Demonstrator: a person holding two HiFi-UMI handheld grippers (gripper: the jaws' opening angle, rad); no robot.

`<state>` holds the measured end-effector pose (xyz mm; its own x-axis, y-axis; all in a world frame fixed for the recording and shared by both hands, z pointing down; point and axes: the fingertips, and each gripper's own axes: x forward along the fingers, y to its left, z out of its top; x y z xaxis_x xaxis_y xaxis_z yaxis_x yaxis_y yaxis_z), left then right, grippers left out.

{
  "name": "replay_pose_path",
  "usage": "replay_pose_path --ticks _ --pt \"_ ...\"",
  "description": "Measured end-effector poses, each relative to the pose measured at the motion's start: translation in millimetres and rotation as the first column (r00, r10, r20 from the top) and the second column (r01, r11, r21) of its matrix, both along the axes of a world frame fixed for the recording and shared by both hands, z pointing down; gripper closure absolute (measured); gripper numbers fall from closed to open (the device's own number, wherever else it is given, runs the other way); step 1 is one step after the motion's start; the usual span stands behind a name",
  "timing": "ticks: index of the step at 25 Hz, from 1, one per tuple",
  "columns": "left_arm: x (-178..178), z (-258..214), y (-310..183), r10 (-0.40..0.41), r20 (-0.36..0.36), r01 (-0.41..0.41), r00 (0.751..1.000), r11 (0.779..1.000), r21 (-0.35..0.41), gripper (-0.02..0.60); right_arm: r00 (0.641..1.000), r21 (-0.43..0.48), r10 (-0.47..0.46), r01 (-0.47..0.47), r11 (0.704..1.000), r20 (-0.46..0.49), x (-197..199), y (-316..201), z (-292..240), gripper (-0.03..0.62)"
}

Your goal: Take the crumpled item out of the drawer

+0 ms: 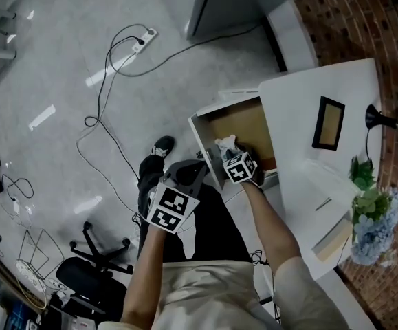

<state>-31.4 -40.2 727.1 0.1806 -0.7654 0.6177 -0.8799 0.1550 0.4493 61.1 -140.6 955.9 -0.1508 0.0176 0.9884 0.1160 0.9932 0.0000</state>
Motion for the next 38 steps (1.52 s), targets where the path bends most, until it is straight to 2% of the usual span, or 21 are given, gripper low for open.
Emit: replay_pose_path --ticks 10,13,24,27,34,38 --pt "-3 0 10 0.009 0.003 -0.009 1.000 1.000 -0.010 0.565 0.999 -0.001 0.004 -0.004 1.000 -0.046 9 -3 3 0.510" --pt "-4 -1 11 0.024 0.005 -0.024 1.000 1.000 -0.009 0.565 0.999 -0.006 0.031 -0.031 1.000 -0.040 9 -2 -2 0.513" --pt "5 -25 -6 0.161 0.033 -0.162 0.986 0.986 0.023 0.565 0.986 0.004 0.165 -0.165 0.986 0.018 6 4 -38 0.513" --pt "9 -32 -10 0.215 0.045 -0.217 0.976 0.976 0.035 0.565 0.968 0.003 0.247 -0.248 0.969 0.039 9 5 -51 0.513" --pt "23 -44 -22 0.333 0.049 -0.335 0.942 0.941 0.051 0.565 0.900 -0.009 0.430 -0.430 0.903 0.069 22 8 -82 0.514" --pt "26 -44 -24 0.380 0.036 -0.381 0.924 0.923 0.057 0.565 0.843 -0.004 0.532 -0.533 0.846 0.082 35 12 -99 0.514"
